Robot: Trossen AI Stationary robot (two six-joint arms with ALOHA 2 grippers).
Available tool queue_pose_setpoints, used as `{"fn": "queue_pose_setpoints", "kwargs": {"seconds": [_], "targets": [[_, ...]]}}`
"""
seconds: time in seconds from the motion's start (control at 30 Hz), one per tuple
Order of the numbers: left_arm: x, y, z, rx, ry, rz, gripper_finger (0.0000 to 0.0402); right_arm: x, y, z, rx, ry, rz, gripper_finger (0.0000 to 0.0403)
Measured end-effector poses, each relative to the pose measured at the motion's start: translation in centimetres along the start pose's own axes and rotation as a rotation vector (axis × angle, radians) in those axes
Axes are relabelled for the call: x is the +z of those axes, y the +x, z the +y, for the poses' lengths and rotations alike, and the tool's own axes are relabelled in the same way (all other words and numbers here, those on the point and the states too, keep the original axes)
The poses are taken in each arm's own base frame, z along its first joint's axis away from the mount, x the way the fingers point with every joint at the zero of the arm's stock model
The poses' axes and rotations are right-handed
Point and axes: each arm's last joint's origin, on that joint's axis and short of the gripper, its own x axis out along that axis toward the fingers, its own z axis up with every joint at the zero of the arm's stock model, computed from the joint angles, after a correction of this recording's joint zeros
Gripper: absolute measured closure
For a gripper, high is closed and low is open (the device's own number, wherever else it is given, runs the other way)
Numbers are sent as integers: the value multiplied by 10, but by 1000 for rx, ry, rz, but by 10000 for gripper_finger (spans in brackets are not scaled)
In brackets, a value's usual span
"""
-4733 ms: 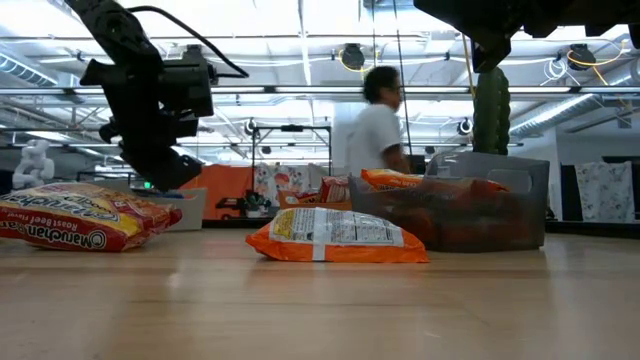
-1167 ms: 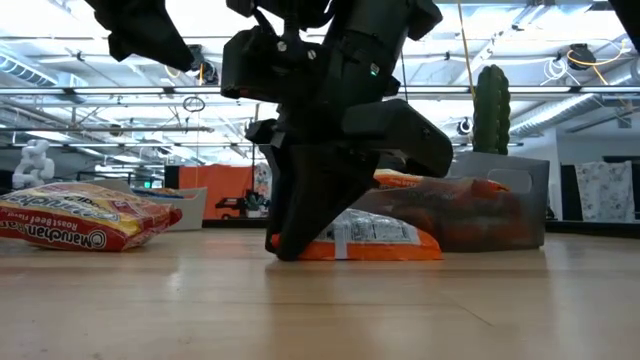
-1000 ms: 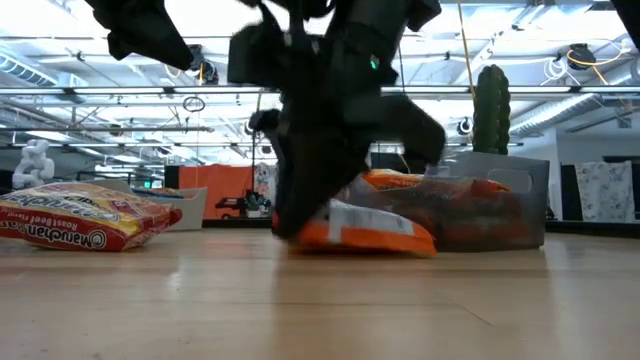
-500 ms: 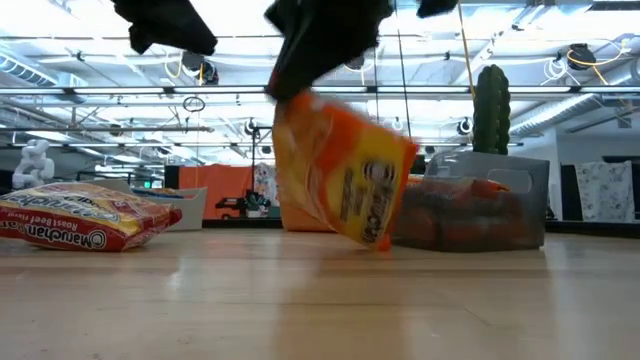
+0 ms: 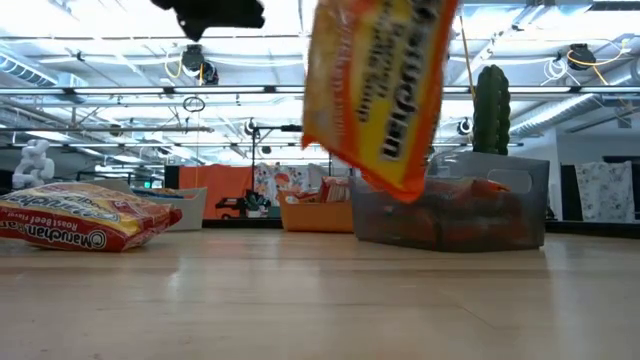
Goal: Sort Maruchan noodles
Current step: Put the orange noodle pack into the black bin
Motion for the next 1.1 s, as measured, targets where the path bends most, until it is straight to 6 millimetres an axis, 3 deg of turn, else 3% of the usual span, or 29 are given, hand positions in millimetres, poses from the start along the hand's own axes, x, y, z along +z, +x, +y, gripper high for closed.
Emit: {"fn": "queue_pose_setpoints", "kwargs": {"seconds": [0.27, 0.4, 0.67, 0.83, 1.0, 1.1], "targets": [[2, 16, -9, -45, 27, -75, 149, -27, -48, 3, -68, 23, -199, 403], [-1, 29, -13, -63, 28, -98, 106, -36, -63, 7, -31, 24, -334, 403], [0, 54, -10, -216, -20, -176, 96, -34, -69, 9, 41, -12, -489, 403], [-4, 72, -13, -401, -40, -232, 96, -34, -62, 10, 41, -11, -483, 403], [-8, 85, -12, -412, -28, -258, 96, -32, -52, 11, 70, -38, -514, 403], [-14, 95, -10, -508, -17, -225, 96, -29, -46, 12, 90, -74, -546, 403]]}}
